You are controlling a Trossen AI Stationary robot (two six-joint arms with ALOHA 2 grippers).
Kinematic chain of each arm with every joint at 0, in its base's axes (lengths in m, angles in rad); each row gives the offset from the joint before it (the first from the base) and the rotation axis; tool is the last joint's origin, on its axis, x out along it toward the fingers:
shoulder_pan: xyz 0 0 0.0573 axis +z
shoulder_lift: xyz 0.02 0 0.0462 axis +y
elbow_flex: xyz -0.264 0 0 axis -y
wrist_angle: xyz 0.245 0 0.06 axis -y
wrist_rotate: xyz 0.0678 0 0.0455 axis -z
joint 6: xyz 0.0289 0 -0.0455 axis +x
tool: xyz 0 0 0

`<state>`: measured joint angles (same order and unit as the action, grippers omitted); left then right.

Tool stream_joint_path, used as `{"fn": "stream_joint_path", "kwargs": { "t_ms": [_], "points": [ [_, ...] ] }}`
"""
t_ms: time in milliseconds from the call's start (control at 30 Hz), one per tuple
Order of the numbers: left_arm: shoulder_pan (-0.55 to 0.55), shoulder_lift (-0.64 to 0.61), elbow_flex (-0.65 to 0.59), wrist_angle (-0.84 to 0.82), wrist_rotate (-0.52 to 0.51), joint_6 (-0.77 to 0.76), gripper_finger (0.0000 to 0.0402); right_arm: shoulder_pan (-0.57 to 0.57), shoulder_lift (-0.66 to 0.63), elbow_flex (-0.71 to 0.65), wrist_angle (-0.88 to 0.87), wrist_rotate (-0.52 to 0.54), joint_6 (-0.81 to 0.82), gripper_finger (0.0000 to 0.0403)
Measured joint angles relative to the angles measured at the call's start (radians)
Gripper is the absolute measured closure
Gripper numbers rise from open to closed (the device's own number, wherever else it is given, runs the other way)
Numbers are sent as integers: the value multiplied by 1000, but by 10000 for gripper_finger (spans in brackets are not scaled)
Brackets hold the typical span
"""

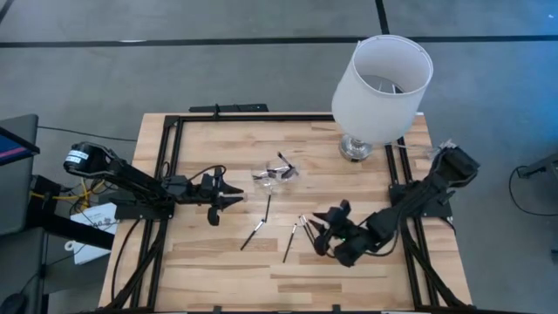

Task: Pick & Place Makeup Supplies
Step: Put the black makeup brush into the transparent organizer

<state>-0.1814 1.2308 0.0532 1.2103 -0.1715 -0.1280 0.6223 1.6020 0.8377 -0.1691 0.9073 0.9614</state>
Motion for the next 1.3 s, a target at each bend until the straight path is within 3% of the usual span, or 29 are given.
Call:
{"fn": "stream_joint_path", "kwargs": {
  "t_ms": [133, 300, 433, 667, 1033, 1300],
  "points": [
    [0, 0, 0, 6, 0, 0, 296, -63, 63, 2, 84, -12, -164, 289],
    [0, 0, 0, 9, -4, 0, 296, -161, 111, 2, 88, -191, -19, 284],
    [0, 0, 0, 9, -7, 0, 296, -191, 139, 2, 91, -262, -23, 266],
    [0, 0, 0, 9, -7, 0, 296, -161, 139, 2, 59, -275, -11, 241],
    [0, 0, 0, 9, -7, -3, 296, -133, 143, 2, -1, -272, 60, 248],
    [0, 0, 0, 9, -7, -2, 296, -133, 272, 3, 58, -255, 119, 250]
  ]
}}
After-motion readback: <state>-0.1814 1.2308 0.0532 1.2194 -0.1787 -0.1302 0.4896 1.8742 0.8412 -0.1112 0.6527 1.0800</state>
